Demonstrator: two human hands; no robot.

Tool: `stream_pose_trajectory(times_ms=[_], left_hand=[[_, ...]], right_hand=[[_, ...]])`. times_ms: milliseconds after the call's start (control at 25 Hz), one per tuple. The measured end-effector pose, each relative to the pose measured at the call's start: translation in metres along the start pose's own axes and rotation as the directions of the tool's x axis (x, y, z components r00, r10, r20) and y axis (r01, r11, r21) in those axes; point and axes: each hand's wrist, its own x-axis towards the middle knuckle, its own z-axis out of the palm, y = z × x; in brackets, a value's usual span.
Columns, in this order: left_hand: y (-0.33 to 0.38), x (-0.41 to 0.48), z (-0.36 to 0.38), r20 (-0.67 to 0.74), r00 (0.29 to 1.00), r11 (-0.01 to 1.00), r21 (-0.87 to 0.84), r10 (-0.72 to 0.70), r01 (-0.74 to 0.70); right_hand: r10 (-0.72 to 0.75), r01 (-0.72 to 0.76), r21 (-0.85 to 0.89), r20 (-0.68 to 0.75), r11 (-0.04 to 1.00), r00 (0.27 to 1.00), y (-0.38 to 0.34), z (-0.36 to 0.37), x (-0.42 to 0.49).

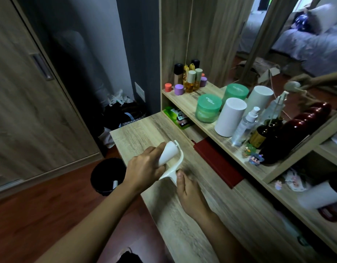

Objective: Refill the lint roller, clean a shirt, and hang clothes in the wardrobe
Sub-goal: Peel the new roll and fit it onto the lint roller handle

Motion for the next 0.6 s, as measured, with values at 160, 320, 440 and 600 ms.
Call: stream_pose_trajectory(times_ms=[160, 320, 440, 600], left_hand=[[0.007, -0.003, 0.0, -0.027, 0.998, 0.998, 0.033, 0.05, -0.049], [0.011, -0.005, -0.003, -0.048, 0.997, 0.998, 0.037, 0.054, -0.052], [0.01, -0.005, -0.004, -0.075, 0.993, 0.995, 0.038, 0.092, -0.089], [0.012, -0.009, -0.006, -0.099, 0.995, 0.997, -0.08, 0.007, -0.015]], right_hand=[[-0.01, 0.011, 0.013, -0.022, 1.0, 1.0, 0.005, -0.001, -0.007], [-0.028, 0.029, 0.016, -0.033, 0.999, 0.999, 0.005, -0.004, -0.007], [-0.045, 0.046, 0.037, -0.026, 0.998, 0.999, 0.004, -0.007, -0.009], [-0.069, 0.069, -0.001, -0.022, 0.998, 0.997, 0.001, -0.011, -0.008]])
